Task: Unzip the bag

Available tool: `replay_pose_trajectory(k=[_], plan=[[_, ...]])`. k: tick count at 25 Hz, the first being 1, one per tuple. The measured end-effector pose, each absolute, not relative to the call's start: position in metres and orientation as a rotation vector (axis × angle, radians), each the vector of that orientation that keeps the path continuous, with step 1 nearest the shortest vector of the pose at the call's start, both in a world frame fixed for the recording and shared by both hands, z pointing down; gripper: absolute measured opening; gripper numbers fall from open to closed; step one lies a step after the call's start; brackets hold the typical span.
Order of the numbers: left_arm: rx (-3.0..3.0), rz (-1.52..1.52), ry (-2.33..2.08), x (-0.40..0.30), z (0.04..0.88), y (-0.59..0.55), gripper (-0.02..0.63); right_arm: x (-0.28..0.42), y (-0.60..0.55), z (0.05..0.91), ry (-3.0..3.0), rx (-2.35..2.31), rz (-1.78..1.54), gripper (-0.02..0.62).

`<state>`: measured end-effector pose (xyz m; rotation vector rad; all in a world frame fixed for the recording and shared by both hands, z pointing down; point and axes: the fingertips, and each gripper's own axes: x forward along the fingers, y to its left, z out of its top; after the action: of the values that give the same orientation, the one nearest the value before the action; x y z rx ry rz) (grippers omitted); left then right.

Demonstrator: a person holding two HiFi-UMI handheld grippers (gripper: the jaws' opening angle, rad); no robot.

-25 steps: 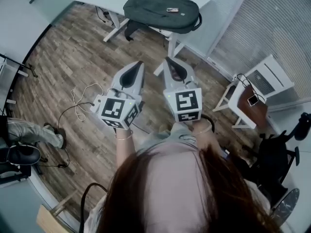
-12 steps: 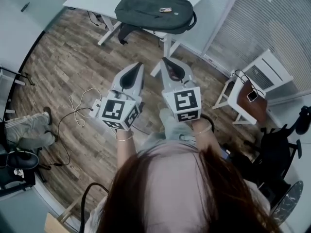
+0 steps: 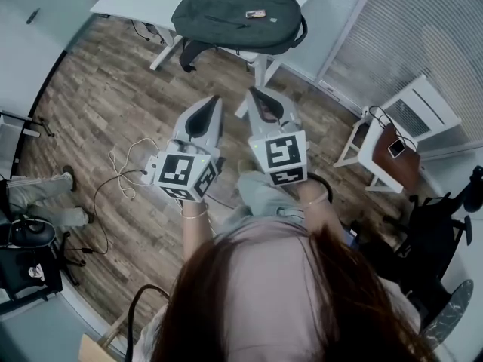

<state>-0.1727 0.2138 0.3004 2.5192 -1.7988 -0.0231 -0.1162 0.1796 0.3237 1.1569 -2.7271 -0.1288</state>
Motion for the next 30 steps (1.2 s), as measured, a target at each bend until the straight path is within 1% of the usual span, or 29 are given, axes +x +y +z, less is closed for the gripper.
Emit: replay_pose_trajectory(k=[20,30], plan=[[2.518,0.053,-1.742,-0.198,0.327,0.125,0.009,-0.146,0.1,0.358,-2.688,1.15,-0.046,0.005],[2.497,0.052,-1.726,-0.213,0.342,0.078,0.009,-0.161,0.057,0.38,-2.646,1.165,-0.004,0.017]])
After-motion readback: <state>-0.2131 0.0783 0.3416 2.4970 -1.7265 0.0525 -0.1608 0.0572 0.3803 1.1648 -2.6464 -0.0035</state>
